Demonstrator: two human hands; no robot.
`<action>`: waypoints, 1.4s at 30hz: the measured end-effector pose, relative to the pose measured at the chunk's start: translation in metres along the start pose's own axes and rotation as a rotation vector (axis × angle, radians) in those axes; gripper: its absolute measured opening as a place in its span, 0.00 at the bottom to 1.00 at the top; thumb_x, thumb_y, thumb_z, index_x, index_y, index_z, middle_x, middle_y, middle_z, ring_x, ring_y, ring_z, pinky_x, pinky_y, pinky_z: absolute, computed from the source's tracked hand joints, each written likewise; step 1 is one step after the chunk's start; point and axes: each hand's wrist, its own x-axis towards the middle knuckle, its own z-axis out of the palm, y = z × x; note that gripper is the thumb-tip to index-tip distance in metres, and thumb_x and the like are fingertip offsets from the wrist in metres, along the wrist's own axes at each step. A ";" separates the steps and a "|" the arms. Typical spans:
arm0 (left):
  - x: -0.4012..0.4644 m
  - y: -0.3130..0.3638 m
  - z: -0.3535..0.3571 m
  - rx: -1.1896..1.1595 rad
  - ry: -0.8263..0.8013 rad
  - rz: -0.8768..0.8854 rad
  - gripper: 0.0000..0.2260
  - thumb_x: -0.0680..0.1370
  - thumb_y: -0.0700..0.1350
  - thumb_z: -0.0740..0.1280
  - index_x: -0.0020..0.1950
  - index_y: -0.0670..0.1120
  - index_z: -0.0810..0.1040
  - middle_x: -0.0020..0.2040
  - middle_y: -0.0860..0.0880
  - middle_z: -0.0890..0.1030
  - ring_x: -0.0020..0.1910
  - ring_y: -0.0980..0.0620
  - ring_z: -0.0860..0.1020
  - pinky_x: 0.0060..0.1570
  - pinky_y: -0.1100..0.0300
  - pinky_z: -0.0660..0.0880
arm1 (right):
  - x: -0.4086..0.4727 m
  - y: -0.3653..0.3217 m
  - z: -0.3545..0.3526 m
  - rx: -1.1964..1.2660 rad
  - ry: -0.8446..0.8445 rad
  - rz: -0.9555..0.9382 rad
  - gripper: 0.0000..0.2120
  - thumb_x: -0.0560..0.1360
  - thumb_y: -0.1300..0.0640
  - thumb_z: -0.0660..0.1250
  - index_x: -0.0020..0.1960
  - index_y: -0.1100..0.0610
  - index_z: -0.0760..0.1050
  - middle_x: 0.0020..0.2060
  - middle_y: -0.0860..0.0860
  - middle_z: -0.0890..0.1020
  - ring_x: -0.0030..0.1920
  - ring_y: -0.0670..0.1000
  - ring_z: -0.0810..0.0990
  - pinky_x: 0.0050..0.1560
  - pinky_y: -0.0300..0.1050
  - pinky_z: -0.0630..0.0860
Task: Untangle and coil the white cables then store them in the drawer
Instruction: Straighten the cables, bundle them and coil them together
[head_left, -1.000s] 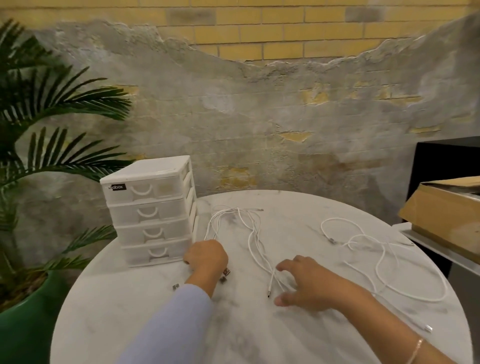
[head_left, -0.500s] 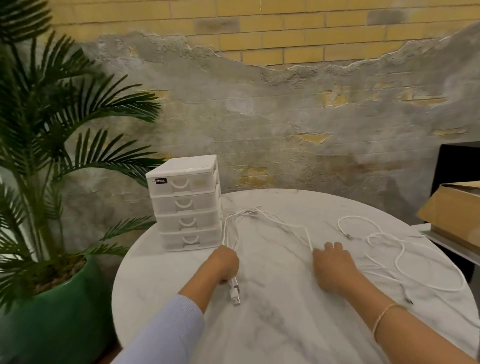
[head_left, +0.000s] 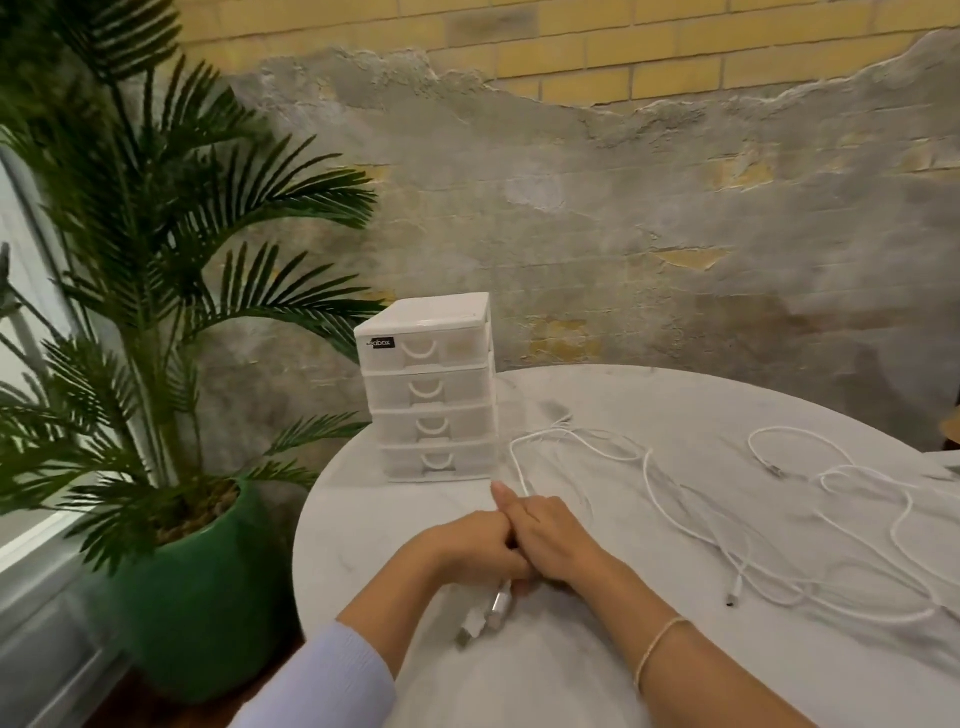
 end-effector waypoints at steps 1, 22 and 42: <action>0.000 -0.003 0.001 -0.056 -0.013 -0.009 0.09 0.73 0.39 0.65 0.51 0.41 0.79 0.40 0.51 0.78 0.36 0.59 0.75 0.38 0.70 0.71 | 0.000 0.000 0.003 -0.017 0.002 0.008 0.27 0.79 0.38 0.46 0.35 0.52 0.73 0.44 0.56 0.80 0.48 0.55 0.77 0.53 0.45 0.70; 0.007 -0.039 0.005 -1.016 0.398 -0.238 0.04 0.71 0.38 0.64 0.41 0.44 0.78 0.31 0.48 0.75 0.25 0.52 0.69 0.25 0.64 0.63 | 0.012 0.022 -0.011 -0.254 0.303 0.119 0.29 0.77 0.35 0.52 0.26 0.53 0.67 0.29 0.51 0.73 0.41 0.53 0.73 0.39 0.44 0.64; 0.013 -0.014 0.024 -0.884 0.676 -0.175 0.26 0.79 0.62 0.53 0.33 0.47 0.76 0.34 0.45 0.78 0.28 0.46 0.75 0.24 0.60 0.71 | 0.014 0.001 0.020 -0.375 0.207 0.039 0.26 0.82 0.46 0.46 0.52 0.59 0.79 0.48 0.57 0.82 0.52 0.57 0.79 0.46 0.46 0.70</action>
